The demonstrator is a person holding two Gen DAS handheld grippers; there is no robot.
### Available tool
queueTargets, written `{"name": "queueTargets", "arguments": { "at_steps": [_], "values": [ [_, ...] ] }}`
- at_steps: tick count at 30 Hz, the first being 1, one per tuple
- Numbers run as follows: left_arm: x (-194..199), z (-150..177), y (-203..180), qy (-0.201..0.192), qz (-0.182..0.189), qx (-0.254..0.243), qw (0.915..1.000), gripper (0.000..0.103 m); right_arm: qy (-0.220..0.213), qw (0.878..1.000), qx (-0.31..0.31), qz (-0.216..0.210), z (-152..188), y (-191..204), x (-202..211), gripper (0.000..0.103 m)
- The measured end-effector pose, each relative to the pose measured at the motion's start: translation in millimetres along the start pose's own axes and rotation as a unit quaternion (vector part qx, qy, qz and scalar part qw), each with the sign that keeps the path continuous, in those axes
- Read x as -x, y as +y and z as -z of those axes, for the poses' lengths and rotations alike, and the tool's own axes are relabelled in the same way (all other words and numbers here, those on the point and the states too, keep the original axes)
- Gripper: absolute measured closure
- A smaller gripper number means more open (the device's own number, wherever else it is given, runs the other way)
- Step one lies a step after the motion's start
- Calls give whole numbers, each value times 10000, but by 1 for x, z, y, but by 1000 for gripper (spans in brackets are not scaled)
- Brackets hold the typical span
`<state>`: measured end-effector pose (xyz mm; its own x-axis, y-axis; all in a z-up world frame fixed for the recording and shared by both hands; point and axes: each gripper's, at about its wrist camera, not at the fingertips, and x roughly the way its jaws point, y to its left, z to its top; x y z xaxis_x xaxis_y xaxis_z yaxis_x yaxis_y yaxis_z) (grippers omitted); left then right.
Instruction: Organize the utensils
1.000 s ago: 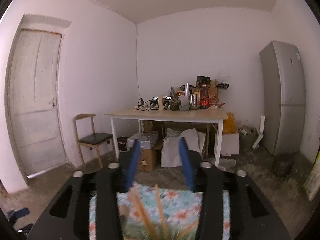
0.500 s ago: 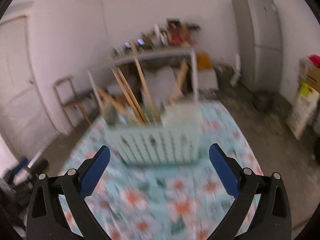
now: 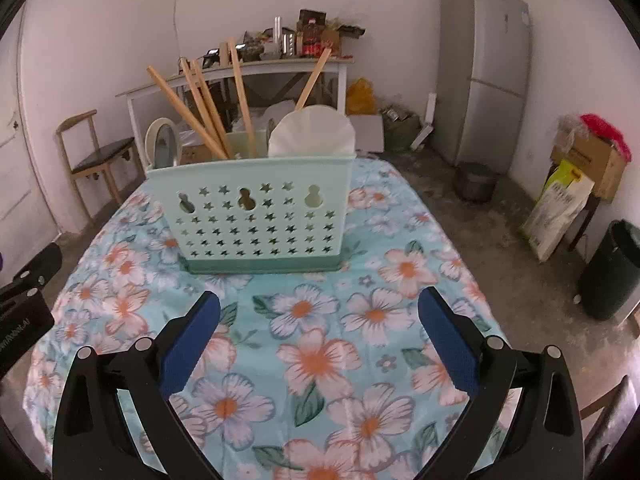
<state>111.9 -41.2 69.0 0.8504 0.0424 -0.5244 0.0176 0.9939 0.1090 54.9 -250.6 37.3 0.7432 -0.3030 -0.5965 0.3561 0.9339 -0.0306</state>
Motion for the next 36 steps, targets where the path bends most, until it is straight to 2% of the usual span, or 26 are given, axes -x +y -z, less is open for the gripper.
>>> {"name": "queueTargets", "arguments": {
  "at_steps": [9, 36],
  "values": [
    [-3, -3, 4, 42, -108, 95, 9999, 8, -362, 9987, 1, 370, -9, -5, 10, 7],
    [-9, -3, 13, 103, -125, 163, 9997, 8, -359, 9992, -74, 188, -12, 4, 12, 7]
  ]
}}
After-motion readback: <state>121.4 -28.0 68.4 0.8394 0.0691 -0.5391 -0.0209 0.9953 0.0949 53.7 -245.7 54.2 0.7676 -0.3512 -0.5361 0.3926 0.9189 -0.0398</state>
